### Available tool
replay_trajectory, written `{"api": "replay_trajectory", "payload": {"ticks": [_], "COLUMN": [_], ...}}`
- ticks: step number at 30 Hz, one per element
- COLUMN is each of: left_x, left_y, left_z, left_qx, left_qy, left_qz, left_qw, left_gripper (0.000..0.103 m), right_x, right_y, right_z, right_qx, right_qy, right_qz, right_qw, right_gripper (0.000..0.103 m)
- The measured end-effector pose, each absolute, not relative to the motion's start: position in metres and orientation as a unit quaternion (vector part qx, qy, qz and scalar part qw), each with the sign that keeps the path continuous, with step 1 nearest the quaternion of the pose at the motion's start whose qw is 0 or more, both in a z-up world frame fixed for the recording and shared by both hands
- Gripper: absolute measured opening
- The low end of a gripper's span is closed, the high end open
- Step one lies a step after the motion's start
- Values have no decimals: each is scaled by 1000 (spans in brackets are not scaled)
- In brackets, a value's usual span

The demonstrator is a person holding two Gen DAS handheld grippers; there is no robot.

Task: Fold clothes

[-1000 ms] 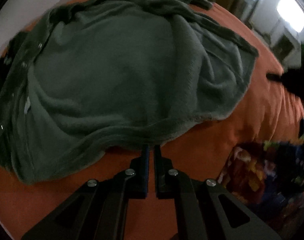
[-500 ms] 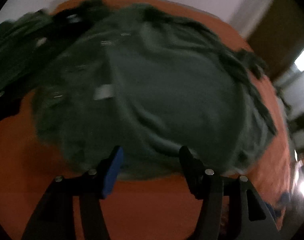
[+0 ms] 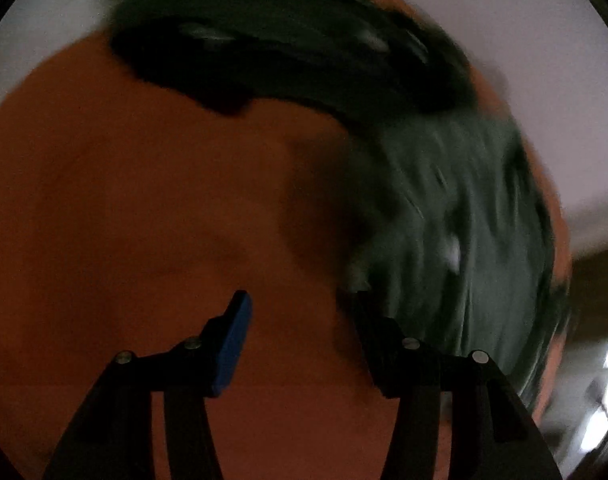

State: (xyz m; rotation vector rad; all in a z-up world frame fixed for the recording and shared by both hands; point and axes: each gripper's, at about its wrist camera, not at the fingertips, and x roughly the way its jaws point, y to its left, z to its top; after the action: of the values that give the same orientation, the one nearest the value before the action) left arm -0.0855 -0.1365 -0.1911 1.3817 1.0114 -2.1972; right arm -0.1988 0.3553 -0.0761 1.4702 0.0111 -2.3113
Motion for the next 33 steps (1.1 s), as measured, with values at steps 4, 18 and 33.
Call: {"api": "replay_trajectory", "payload": {"ticks": [4, 18, 33], "left_x": [-85, -115, -120], "left_y": [-145, -125, -128], "left_z": [-195, -224, -235], "left_qx": [468, 495, 497], "left_qy": [378, 363, 368], "left_qz": [-778, -781, -777], "left_qw": [179, 117, 117], "left_gripper": [54, 54, 54], "right_x": [-209, -292, -309], "right_y": [292, 134, 90], "right_z": [-89, -194, -226], "right_qx": [524, 563, 563], "right_qy": [-62, -226, -245], "right_qz": [-811, -742, -726], "right_qw": [251, 286, 309], "right_gripper": [82, 82, 3]}}
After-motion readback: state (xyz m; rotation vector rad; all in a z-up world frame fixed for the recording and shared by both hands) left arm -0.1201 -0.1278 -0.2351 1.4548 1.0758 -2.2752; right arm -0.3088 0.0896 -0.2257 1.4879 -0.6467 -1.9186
